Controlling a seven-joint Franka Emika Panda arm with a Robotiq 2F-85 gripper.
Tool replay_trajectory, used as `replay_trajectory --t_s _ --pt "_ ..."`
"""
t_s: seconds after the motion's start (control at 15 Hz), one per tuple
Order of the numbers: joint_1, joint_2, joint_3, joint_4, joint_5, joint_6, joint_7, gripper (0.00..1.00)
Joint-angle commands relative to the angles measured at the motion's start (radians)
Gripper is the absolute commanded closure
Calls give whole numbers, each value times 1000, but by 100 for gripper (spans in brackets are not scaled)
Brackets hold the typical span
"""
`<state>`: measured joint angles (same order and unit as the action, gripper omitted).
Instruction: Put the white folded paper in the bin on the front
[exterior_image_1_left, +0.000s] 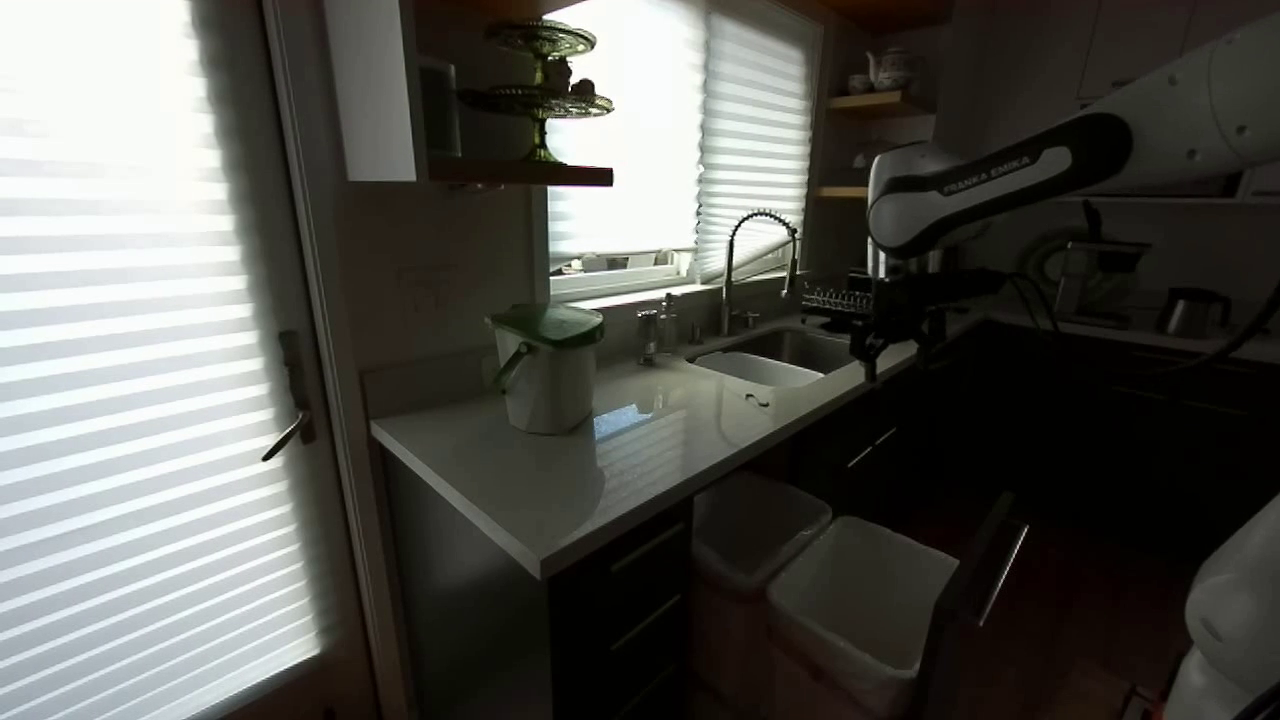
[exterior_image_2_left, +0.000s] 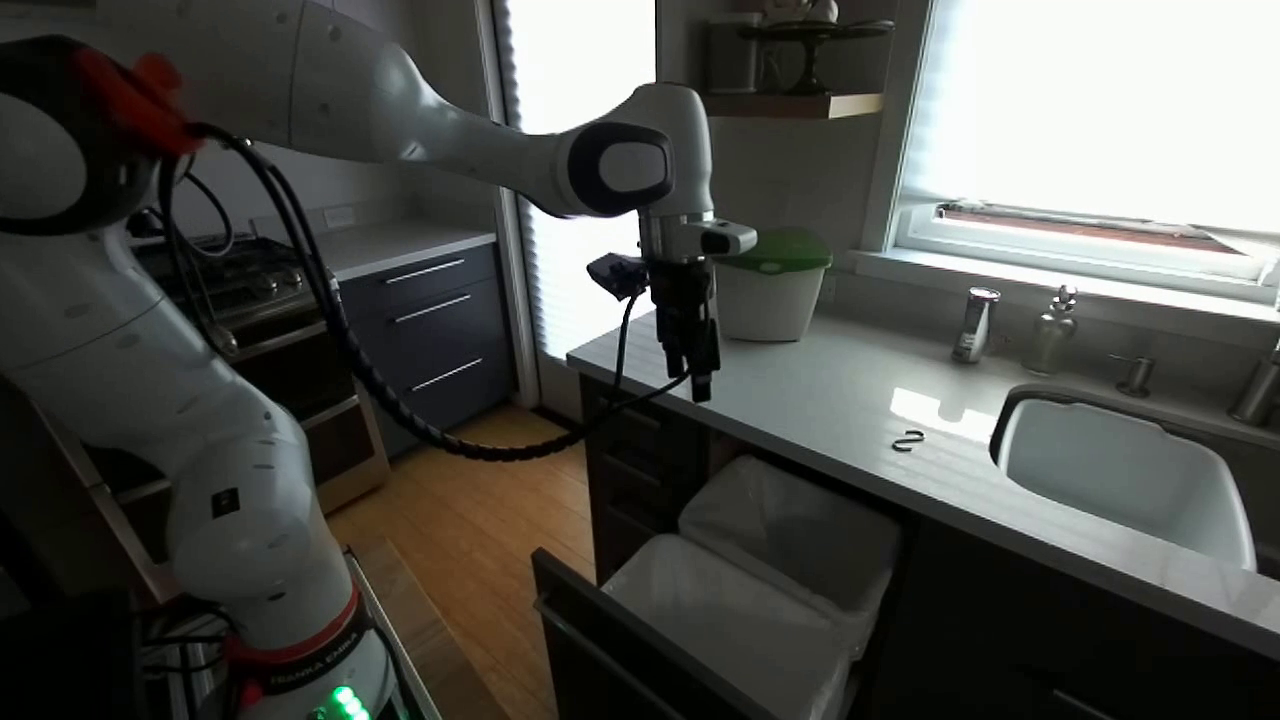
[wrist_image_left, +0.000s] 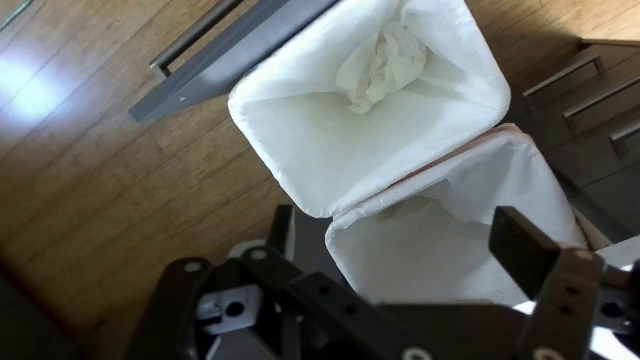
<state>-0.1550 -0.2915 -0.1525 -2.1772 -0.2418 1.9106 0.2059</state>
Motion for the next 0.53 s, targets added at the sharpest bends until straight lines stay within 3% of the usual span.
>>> replay_trajectory --t_s 0.0,0.47 --pt "-16 -33 5 -16 2 -2 -66 0" --pt "-20 -37 9 -19 2 -2 -77 0"
